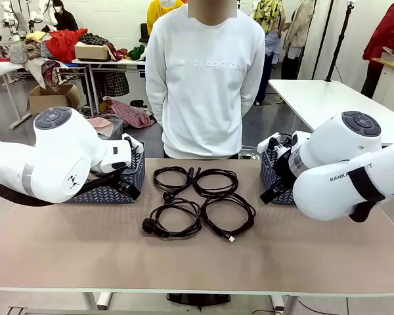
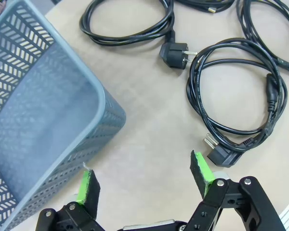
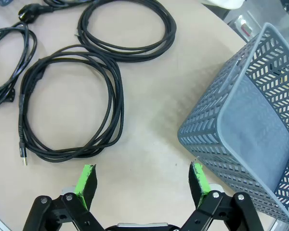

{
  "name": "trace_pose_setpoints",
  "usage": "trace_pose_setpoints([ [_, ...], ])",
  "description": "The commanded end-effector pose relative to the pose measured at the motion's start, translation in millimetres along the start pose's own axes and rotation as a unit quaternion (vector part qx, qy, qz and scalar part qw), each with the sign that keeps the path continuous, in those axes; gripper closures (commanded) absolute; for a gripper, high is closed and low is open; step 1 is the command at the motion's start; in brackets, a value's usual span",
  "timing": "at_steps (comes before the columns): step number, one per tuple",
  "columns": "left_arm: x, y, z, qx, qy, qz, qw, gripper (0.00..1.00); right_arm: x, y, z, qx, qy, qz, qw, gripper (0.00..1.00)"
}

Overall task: Organize the cables according to human instructions.
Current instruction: Pick up a bundle of cables and place it in the basket indicated by the human.

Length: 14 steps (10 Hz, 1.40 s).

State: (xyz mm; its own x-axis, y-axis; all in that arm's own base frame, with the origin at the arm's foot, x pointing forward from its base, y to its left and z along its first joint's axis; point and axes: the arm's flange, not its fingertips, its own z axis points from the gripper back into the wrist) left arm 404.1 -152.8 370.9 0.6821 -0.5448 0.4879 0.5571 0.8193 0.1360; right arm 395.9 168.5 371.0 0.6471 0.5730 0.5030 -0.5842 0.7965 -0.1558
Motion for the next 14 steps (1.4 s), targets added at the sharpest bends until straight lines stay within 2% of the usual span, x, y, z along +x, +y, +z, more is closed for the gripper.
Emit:
trace_pose_setpoints([
  [1, 0, 1, 0, 0.0, 0.0, 0.001, 1.0, 0.0, 0, 0, 0, 0.0, 0.0, 0.0, 1.0, 0.0],
  [5, 0, 0, 0, 0.0, 0.0, 0.0, 1.0, 0.0, 0, 0, 0, 0.0, 0.0, 0.0, 1.0, 0.0],
  [6, 4, 6, 10, -0.003, -0.007, -0.001, 1.0, 0.0, 0, 0, 0, 0.0, 0.0, 0.0, 1.0, 0.0],
  [8, 13, 26, 41, 0.006, -0.021, -0.022, 1.0, 0.0, -3, -25, 19, 0.027, -0.02, 0.006, 0.999, 0.0],
  [14, 3, 67, 97, -0.091, -0.068, -0.092, 0.989, 0.0, -23, -76, 71, 0.089, -0.092, 0.034, 0.991, 0.0],
])
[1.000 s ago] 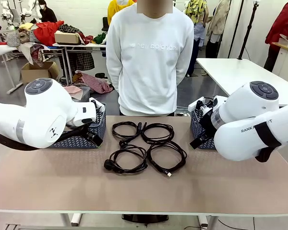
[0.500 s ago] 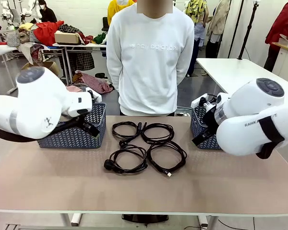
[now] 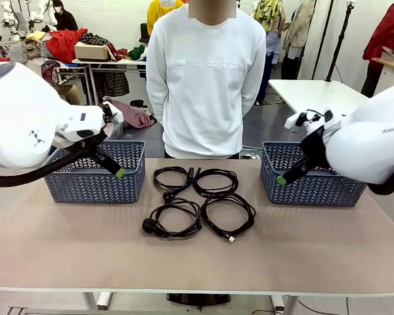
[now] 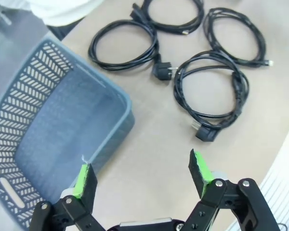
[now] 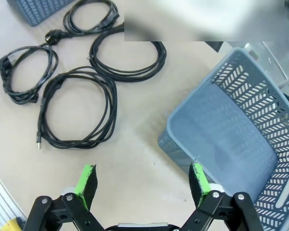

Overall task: Organize the cables according to human instructions.
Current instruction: Pick up a bundle of cables and place it in the basket indicated by the human.

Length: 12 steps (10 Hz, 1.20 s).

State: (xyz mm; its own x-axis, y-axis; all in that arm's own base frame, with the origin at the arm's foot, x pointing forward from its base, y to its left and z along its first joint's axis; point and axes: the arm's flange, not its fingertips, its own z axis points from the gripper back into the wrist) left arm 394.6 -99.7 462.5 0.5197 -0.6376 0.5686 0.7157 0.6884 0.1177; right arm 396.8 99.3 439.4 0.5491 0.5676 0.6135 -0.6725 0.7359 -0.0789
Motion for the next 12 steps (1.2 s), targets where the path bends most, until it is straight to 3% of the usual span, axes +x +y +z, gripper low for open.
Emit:
trace_pose_setpoints([
  [1, -9, 21, 15, -0.034, -0.02, -0.015, 0.999, 0.0, -22, -15, 12, 0.032, -0.032, 0.012, 0.999, 0.0],
  [8, -9, 50, 32, -0.073, -0.048, -0.027, 0.996, 0.0, -28, -36, 36, 0.068, -0.067, 0.03, 0.995, 0.0],
  [9, -12, 36, 35, -0.037, -0.04, -0.024, 0.998, 0.0, -20, -39, 41, 0.04, -0.049, 0.009, 0.998, 0.0],
  [12, -12, 36, 35, -0.037, -0.04, -0.024, 0.998, 0.0, -20, -39, 41, 0.04, -0.049, 0.009, 0.998, 0.0],
])
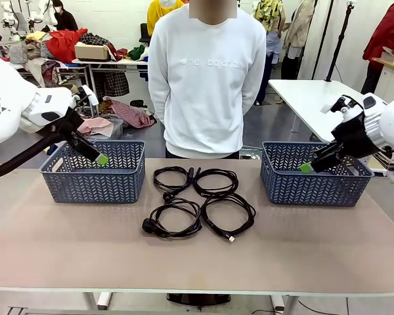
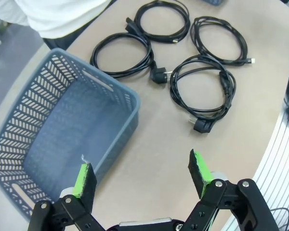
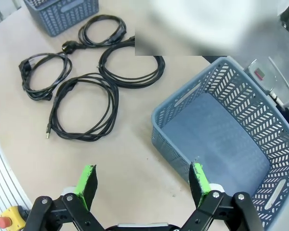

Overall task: Organize the cables according to human instructions.
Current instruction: Pick up a bundle of cables and place it in the basket indicated by the human.

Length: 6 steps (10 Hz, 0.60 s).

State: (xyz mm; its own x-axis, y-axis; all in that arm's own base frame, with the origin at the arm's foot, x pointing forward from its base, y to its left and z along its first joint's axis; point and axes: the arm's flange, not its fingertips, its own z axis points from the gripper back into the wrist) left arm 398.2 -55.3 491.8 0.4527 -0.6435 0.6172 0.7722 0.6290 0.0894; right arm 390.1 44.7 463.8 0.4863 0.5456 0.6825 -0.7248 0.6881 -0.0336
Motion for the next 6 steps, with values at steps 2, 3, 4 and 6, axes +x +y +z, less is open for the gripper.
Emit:
trace_pose_setpoints([
  [2, -2.6, -0.4, -1.9, -0.001, -0.006, 0.001, 1.0, 0.0, -0.1, -1.1, -1.1, 0.0, -0.002, -0.003, 1.0, 0.0],
  [3, -2.6, -0.4, -1.9, -0.001, -0.006, 0.001, 1.0, 0.0, -0.1, -1.1, -1.1, 0.0, -0.002, -0.003, 1.0, 0.0],
  [4, -2.6, -0.4, -1.9, -0.001, -0.006, 0.001, 1.0, 0.0, -0.1, -1.1, -1.1, 0.0, -0.002, -0.003, 1.0, 0.0],
  [6, -2.6, -0.4, -1.9, -0.001, -0.006, 0.001, 1.0, 0.0, -0.1, -1.1, -1.1, 0.0, -0.002, -0.003, 1.0, 0.0],
])
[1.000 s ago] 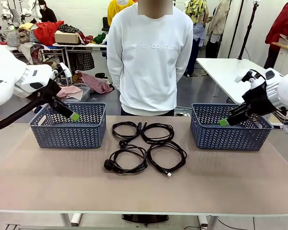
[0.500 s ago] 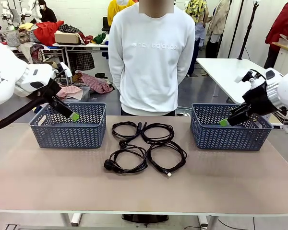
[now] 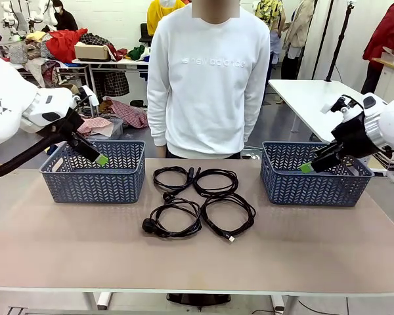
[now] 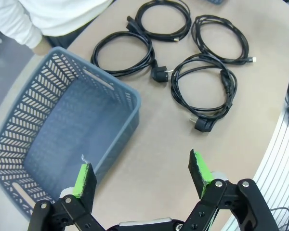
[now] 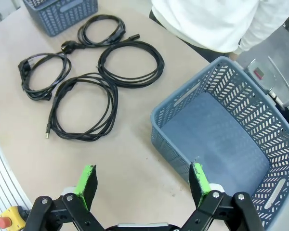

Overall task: Organize the cables according to human instructions.
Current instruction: Pick up a bundle of cables and place it in the basket indicated by the human.

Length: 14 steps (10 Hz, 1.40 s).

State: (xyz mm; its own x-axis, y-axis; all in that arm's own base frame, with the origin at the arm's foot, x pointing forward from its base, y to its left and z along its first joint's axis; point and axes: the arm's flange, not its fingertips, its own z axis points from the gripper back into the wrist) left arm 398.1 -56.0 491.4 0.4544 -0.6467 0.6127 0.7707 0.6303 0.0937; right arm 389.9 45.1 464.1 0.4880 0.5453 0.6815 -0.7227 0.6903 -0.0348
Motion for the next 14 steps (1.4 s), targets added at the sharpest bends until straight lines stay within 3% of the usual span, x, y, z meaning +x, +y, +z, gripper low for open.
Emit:
trace_pose_setpoints([
  [1, -2.7, 0.2, -1.4, -0.003, -0.009, 0.001, 1.0, 0.0, -0.5, -1.5, -1.3, 0.001, -0.003, -0.002, 1.0, 0.0],
  [14, -2.7, 0.2, -1.4, -0.003, -0.009, 0.001, 1.0, 0.0, -0.5, -1.5, -1.3, 0.001, -0.003, -0.002, 1.0, 0.0],
])
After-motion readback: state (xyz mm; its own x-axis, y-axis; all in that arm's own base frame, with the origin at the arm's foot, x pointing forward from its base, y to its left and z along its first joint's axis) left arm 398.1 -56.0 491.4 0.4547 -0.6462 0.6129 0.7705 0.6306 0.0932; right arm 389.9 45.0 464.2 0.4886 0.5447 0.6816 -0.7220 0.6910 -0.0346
